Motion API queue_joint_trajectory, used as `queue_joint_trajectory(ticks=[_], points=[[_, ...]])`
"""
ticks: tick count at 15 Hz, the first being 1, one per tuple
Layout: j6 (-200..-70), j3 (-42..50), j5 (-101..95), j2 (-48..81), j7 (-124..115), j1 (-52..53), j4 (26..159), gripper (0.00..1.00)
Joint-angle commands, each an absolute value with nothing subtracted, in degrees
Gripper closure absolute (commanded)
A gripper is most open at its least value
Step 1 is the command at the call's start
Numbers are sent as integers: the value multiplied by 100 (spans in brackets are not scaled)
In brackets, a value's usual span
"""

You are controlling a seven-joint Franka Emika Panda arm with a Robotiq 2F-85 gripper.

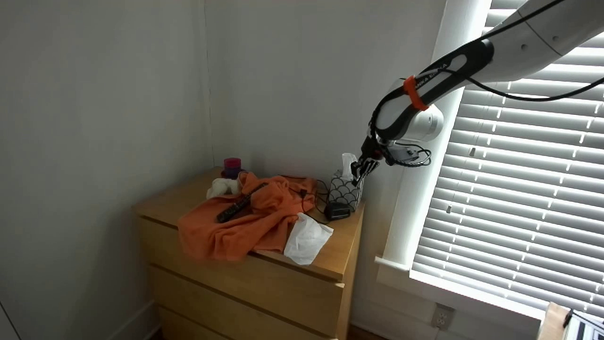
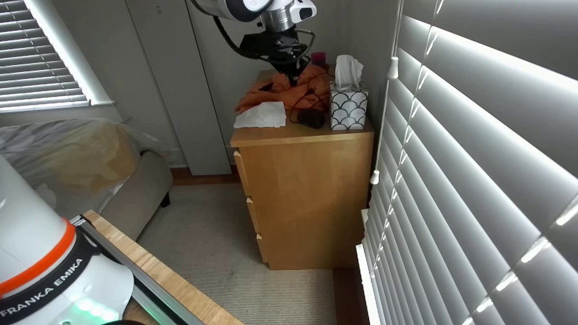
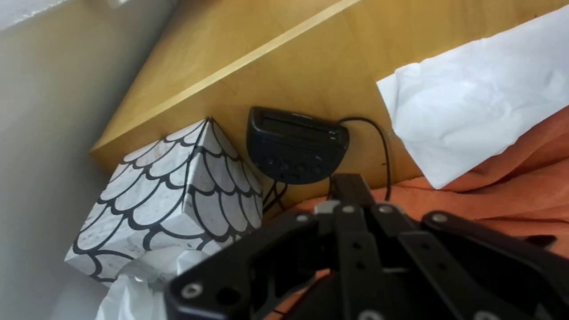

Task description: Press the alarm button

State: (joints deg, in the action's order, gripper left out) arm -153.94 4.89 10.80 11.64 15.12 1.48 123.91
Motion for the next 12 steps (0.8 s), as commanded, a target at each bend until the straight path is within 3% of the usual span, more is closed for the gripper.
queue_joint_trajectory(ticks=[1, 12], points=[[-15204, 469, 432, 1678, 496, 100, 11877, 100], [-14586, 460, 91, 2735, -741, 205, 10892, 100]])
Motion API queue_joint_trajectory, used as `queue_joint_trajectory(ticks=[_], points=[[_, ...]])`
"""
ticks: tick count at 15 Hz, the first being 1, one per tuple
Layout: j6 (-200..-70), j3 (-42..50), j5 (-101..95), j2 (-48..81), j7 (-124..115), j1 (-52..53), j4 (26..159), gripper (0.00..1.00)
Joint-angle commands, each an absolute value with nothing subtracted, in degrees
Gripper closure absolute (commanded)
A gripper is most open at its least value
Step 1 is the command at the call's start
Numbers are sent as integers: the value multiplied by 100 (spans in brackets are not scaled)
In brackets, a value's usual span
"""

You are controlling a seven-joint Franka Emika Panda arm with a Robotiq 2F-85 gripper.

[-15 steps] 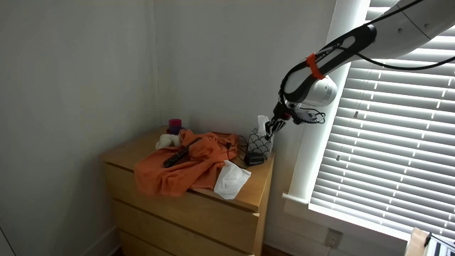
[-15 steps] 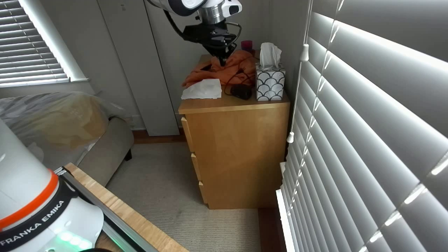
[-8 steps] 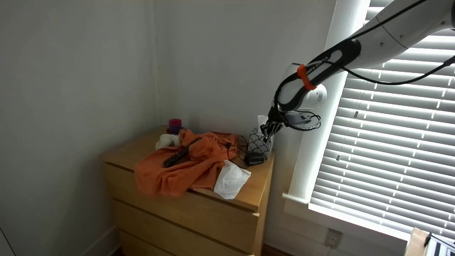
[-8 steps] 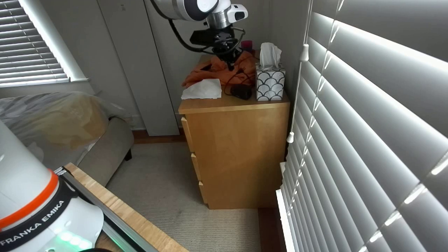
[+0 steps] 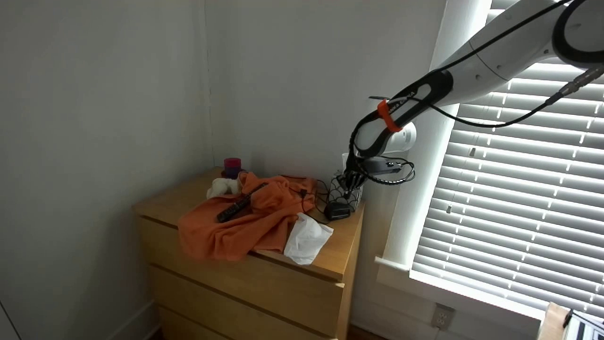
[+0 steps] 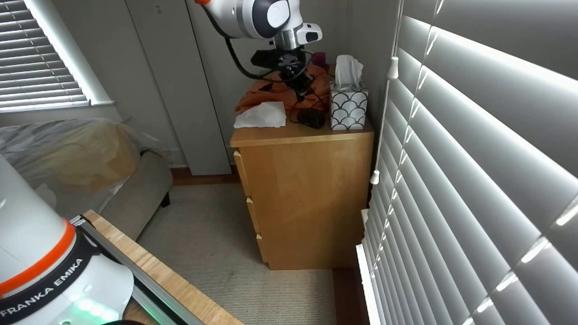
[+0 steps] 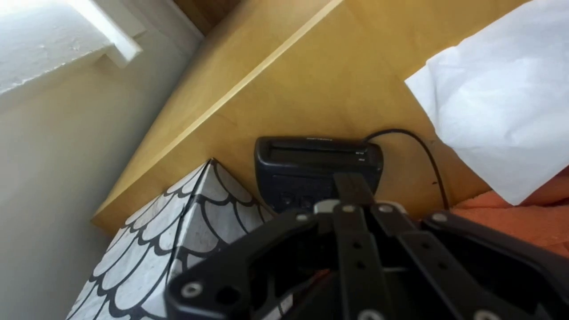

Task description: Press the alarm button

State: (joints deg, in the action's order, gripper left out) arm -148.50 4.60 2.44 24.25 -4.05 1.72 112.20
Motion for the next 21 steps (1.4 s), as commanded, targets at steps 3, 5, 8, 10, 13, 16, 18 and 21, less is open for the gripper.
queue_joint_trajectory(ticks=[3, 5, 8, 10, 13, 16, 18, 21], points=[[-14626, 537, 27, 2960, -1014, 271, 10733, 100], [-14676, 617, -95, 3085, -1217, 342, 10649, 100], [-14659, 677, -193, 3228, -1423, 388, 10518, 100], [-14689, 720, -239, 3304, -1537, 419, 10438, 100], [-14700, 779, -286, 3381, -1667, 461, 10331, 100], [-14736, 840, -325, 3480, -1791, 498, 10219, 100], [-14720, 829, -291, 3531, -1815, 491, 10151, 100], [-14727, 872, -322, 3618, -1909, 530, 10056, 100]])
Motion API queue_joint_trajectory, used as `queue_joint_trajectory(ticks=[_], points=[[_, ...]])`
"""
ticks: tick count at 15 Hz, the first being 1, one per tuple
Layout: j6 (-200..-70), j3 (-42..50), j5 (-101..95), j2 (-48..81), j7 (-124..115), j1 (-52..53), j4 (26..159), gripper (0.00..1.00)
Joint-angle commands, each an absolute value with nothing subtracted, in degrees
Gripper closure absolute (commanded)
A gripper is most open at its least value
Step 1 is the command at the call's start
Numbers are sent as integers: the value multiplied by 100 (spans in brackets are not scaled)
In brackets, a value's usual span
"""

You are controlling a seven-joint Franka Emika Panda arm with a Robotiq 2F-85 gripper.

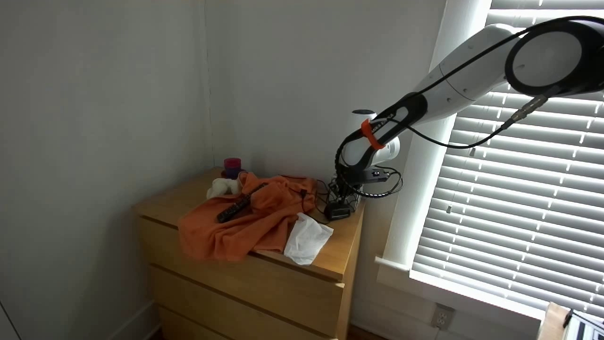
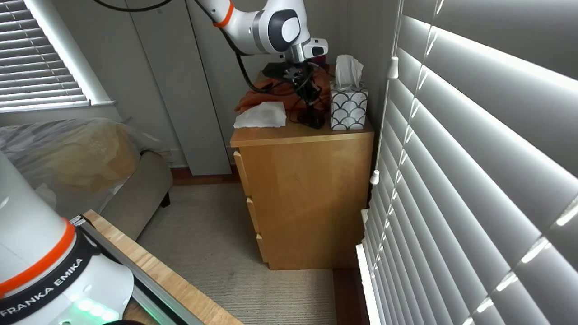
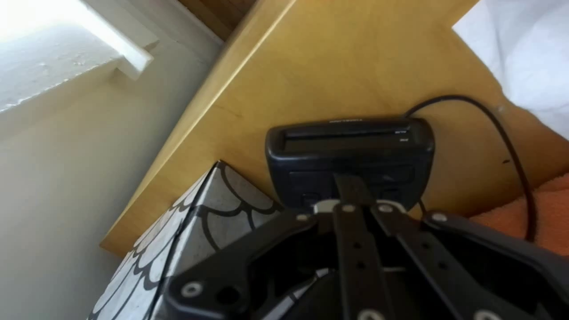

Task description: Press the alarm button

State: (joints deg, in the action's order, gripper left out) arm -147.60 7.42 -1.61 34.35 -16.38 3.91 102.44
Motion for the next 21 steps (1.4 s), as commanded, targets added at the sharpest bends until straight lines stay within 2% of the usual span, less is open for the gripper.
queue_joint_trajectory(ticks=[1, 12, 21], points=[[-14701, 862, -305, 3642, -1917, 526, 10026, 100], [-14525, 841, -259, 3899, -1913, 559, 9800, 100], [-13904, 704, -210, 4169, -1833, 540, 9489, 100]])
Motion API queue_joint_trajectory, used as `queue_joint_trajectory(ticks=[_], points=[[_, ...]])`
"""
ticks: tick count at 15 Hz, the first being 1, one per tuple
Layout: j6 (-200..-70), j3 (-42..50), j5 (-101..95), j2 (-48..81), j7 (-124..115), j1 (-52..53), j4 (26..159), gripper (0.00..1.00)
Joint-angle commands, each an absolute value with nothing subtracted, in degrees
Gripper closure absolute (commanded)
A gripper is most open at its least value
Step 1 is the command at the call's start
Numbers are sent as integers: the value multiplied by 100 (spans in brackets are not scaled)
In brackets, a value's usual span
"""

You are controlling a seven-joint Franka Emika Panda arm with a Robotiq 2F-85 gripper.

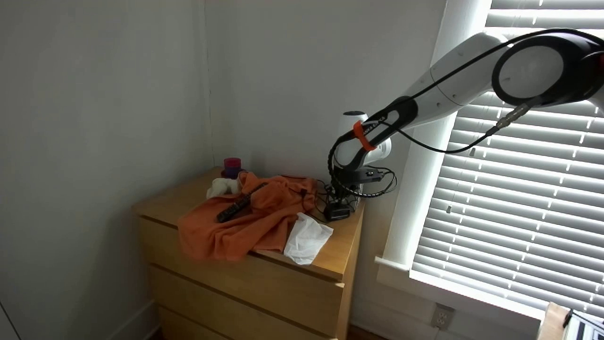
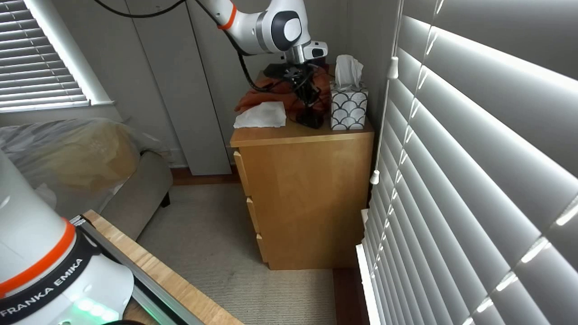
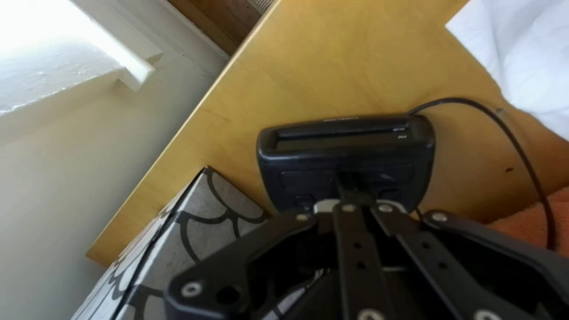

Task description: Press the alarm button

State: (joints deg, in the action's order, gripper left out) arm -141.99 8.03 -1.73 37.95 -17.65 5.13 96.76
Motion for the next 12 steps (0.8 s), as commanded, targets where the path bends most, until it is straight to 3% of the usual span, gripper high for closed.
queue_joint_trajectory(ticks=[1, 12], points=[[-13841, 693, -207, 4210, -1833, 537, 9433, 100], [-13227, 692, -272, 3688, -1861, 569, 9525, 100]])
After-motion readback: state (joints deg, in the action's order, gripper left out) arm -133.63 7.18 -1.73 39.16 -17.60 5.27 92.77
